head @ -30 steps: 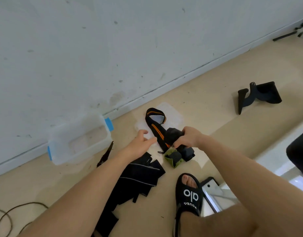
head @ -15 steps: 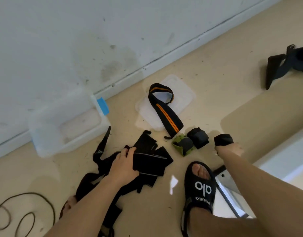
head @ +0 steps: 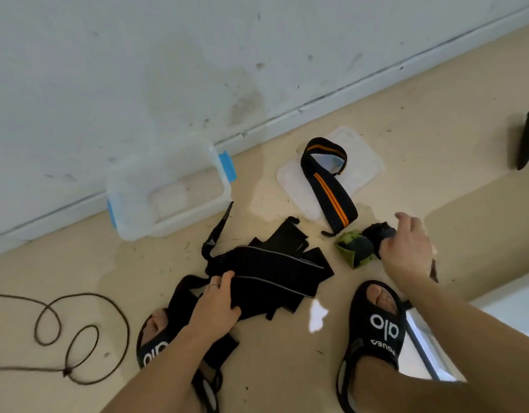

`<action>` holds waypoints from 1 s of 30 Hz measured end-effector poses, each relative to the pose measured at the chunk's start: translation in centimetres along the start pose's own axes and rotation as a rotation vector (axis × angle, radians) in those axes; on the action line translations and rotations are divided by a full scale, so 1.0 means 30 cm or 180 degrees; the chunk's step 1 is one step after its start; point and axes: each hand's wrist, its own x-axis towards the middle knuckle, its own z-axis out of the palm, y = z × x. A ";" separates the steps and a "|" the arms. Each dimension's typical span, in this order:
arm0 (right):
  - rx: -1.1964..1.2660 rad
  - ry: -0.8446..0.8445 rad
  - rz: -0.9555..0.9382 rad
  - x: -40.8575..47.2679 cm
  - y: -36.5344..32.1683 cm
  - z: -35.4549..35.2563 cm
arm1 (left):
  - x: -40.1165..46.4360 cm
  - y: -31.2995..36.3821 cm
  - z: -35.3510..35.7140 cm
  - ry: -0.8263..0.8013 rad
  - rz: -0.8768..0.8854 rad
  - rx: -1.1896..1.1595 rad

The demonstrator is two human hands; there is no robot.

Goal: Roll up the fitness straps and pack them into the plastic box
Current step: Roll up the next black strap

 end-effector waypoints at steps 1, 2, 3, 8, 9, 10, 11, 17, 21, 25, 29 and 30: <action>0.0162 -0.0158 -0.0312 -0.022 -0.069 0.016 | -0.015 -0.021 -0.004 -0.0017 -0.0076 -0.0113; 0.0329 -0.0462 -0.0550 -0.050 -0.143 0.040 | -0.028 -0.040 -0.006 -0.0025 -0.0140 -0.0203; 0.0469 -0.0914 -0.0726 -0.085 -0.212 0.073 | -0.040 -0.057 -0.006 -0.0038 -0.0195 -0.0270; -0.0272 -0.2331 -0.1241 -0.252 -0.417 0.291 | -0.075 -0.116 0.002 0.0016 -0.0389 -0.0701; -0.0489 -0.2265 -0.1270 -0.274 -0.427 0.320 | -0.078 -0.131 -0.001 0.0036 -0.0438 -0.0850; -0.0624 -0.2170 -0.1261 -0.288 -0.434 0.342 | -0.078 -0.145 -0.003 0.0052 -0.0473 -0.0989; -0.0702 -0.2071 -0.1236 -0.298 -0.438 0.357 | -0.078 -0.158 -0.007 0.0065 -0.0490 -0.1087; -0.0862 -0.1951 -0.1393 -0.303 -0.445 0.373 | -0.074 -0.180 -0.016 -0.0104 -0.0461 -0.1386; -0.0435 -0.2172 -0.1075 -0.283 -0.460 0.333 | -0.088 -0.180 -0.015 -0.0453 -0.0556 -0.1366; 0.0748 -0.2624 -0.0575 -0.287 -0.519 0.243 | -0.125 -0.146 -0.035 -0.0531 -0.0577 -0.1732; 0.1778 -0.2973 -0.0278 -0.339 -0.625 0.101 | -0.159 -0.052 -0.123 -0.0587 -0.1056 -0.3657; 0.1853 -0.3116 -0.0375 -0.360 -0.652 0.064 | -0.164 -0.033 -0.152 -0.0679 -0.1151 -0.4292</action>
